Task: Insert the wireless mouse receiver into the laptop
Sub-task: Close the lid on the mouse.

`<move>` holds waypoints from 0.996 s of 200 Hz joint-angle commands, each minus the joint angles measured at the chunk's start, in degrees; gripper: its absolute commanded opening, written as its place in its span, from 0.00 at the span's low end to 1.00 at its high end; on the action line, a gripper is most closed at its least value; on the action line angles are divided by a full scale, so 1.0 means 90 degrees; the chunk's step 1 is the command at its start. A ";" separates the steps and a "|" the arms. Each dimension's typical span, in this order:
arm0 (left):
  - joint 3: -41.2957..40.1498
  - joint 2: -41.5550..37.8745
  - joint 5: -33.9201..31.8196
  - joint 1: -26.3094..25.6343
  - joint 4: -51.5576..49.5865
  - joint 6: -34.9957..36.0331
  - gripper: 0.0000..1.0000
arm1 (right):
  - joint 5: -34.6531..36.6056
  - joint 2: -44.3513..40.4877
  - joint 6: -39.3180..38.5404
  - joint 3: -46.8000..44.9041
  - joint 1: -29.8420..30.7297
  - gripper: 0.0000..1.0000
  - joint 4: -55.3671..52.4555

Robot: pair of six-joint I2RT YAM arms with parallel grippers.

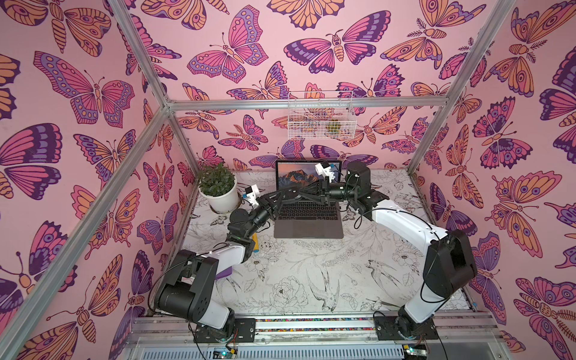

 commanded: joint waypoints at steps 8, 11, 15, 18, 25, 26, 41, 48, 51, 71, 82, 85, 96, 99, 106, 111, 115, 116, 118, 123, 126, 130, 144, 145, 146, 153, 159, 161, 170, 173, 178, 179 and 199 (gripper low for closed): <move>-0.0056 0.0048 -0.0008 -0.0032 0.0819 -0.0152 0.00 | 0.0194 -0.0065 -0.0252 0.0221 0.0035 0.27 -0.0480; -0.0056 0.0053 -0.0018 -0.0031 0.0819 -0.0152 0.00 | 0.0185 -0.0062 -0.0271 0.0230 0.0039 0.27 -0.0502; -0.0066 0.0068 -0.0013 -0.0028 0.0825 -0.0161 0.00 | 0.0184 -0.0069 -0.0290 0.0254 0.0040 0.27 -0.0529; -0.0066 0.0071 -0.0010 -0.0031 0.0837 -0.0165 0.00 | 0.0192 -0.0071 -0.0310 0.0268 0.0040 0.28 -0.0565; -0.0072 0.0086 -0.0010 -0.0031 0.0852 -0.0170 0.00 | 0.0194 -0.0070 -0.0353 0.0310 0.0040 0.28 -0.0629; -0.0069 0.0087 -0.0009 -0.0026 0.0853 -0.0171 0.00 | 0.0194 -0.0070 -0.0360 0.0310 0.0040 0.28 -0.0636; -0.0056 0.0106 -0.0006 -0.0031 0.0849 -0.0181 0.00 | 0.0203 -0.0073 -0.0436 0.0374 0.0040 0.29 -0.0736; -0.0061 0.0108 0.0000 -0.0027 0.0853 -0.0181 0.00 | 0.0194 -0.0071 -0.0460 0.0402 0.0040 0.29 -0.0766; -0.0064 0.0125 -0.0003 -0.0031 0.0848 -0.0183 0.00 | 0.0194 -0.0071 -0.0464 0.0409 0.0040 0.29 -0.0778; -0.0076 0.0134 -0.0016 -0.0031 0.0851 -0.0191 0.00 | 0.0194 -0.0066 -0.0509 0.0455 0.0040 0.30 -0.0856; -0.0076 0.0135 -0.0020 -0.0031 0.0864 -0.0182 0.00 | 0.0194 -0.0075 -0.0548 0.0486 0.0040 0.31 -0.0920; -0.0076 0.0135 -0.0023 -0.0031 0.0864 -0.0185 0.00 | 0.0194 -0.0067 -0.0567 0.0495 0.0040 0.31 -0.0939; -0.0073 0.0137 -0.0021 -0.0032 0.0863 -0.0181 0.00 | 0.0203 -0.0066 -0.0616 0.0525 0.0040 0.32 -0.1009; -0.0076 0.0130 -0.0028 -0.0031 0.0861 -0.0181 0.00 | 0.0211 -0.0069 -0.0623 0.0525 0.0040 0.32 -0.1030; -0.0076 0.0137 -0.0023 -0.0031 0.0862 -0.0184 0.00 | 0.0218 -0.0061 -0.0654 0.0549 0.0040 0.32 -0.1077; -0.0076 0.0136 -0.0027 -0.0031 0.0859 -0.0181 0.00 | 0.0223 -0.0061 -0.0670 0.0554 0.0039 0.32 -0.1104; -0.0076 0.0129 -0.0027 -0.0031 0.0858 -0.0183 0.00 | 0.0232 -0.0062 -0.0677 0.0562 0.0040 0.32 -0.1120; -0.0076 0.0134 -0.0028 -0.0031 0.0861 -0.0187 0.00 | 0.0232 -0.0062 -0.0678 0.0563 0.0040 0.32 -0.1126; -0.0076 0.0137 -0.0021 -0.0031 0.0863 -0.0185 0.00 | 0.0233 -0.0061 -0.0678 0.0569 0.0040 0.32 -0.1130; -0.0076 0.0137 -0.0025 -0.0031 0.0855 -0.0186 0.00 | 0.0233 -0.0062 -0.0689 0.0571 0.0043 0.32 -0.1132; -0.0076 0.0137 -0.0021 -0.0026 0.0863 -0.0187 0.00 | 0.0233 -0.0059 -0.0689 0.0574 0.0042 0.32 -0.1143; -0.0076 0.0140 -0.0021 -0.0036 0.0857 -0.0187 0.00 | 0.0233 -0.0061 -0.0698 0.0577 0.0040 0.32 -0.1165; -0.0076 0.0136 -0.0025 -0.0031 0.0859 -0.0185 0.00 | 0.0252 -0.0066 -0.0738 0.0607 0.0037 0.33 -0.1219; -0.0076 0.0132 -0.0022 -0.0031 0.0861 -0.0183 0.00 | 0.0257 -0.0069 -0.0742 0.0605 0.0039 0.33 -0.1219; -0.0076 0.0135 -0.0020 -0.0031 0.0858 -0.0187 0.00 | 0.0260 -0.0070 -0.0744 0.0609 0.0039 0.33 -0.1229; -0.0076 0.0136 -0.0023 -0.0031 0.0859 -0.0182 0.00 | 0.0271 -0.0071 -0.0773 0.0621 0.0040 0.33 -0.1274; -0.0076 0.0131 -0.0020 -0.0031 0.0859 -0.0190 0.00 | 0.0281 -0.0077 -0.0805 0.0633 0.0040 0.33 -0.1301; -0.0076 0.0134 -0.0024 -0.0031 0.0860 -0.0183 0.00 | 0.0281 -0.0077 -0.0810 0.0645 0.0040 0.33 -0.1313; -0.0076 0.0137 -0.0020 -0.0031 0.0864 -0.0184 0.00 | 0.0300 -0.0074 -0.0849 0.0675 0.0029 0.33 -0.1360; -0.0076 0.0136 -0.0024 -0.0024 0.0864 -0.0189 0.00 | 0.0310 -0.0077 -0.0851 0.0688 0.0030 0.33 -0.1373; -0.0076 0.0136 -0.0028 -0.0031 0.0870 -0.0188 0.00 | 0.0313 -0.0075 -0.0880 0.0698 0.0030 0.33 -0.1392; -0.0076 0.0137 -0.0024 -0.0026 0.0872 -0.0190 0.00 | 0.0312 -0.0078 -0.0877 0.0699 0.0030 0.33 -0.1399; -0.0076 0.0136 -0.0021 -0.0030 0.0871 -0.0177 0.00 | 0.0330 -0.0078 -0.0911 0.0733 0.0013 0.33 -0.1447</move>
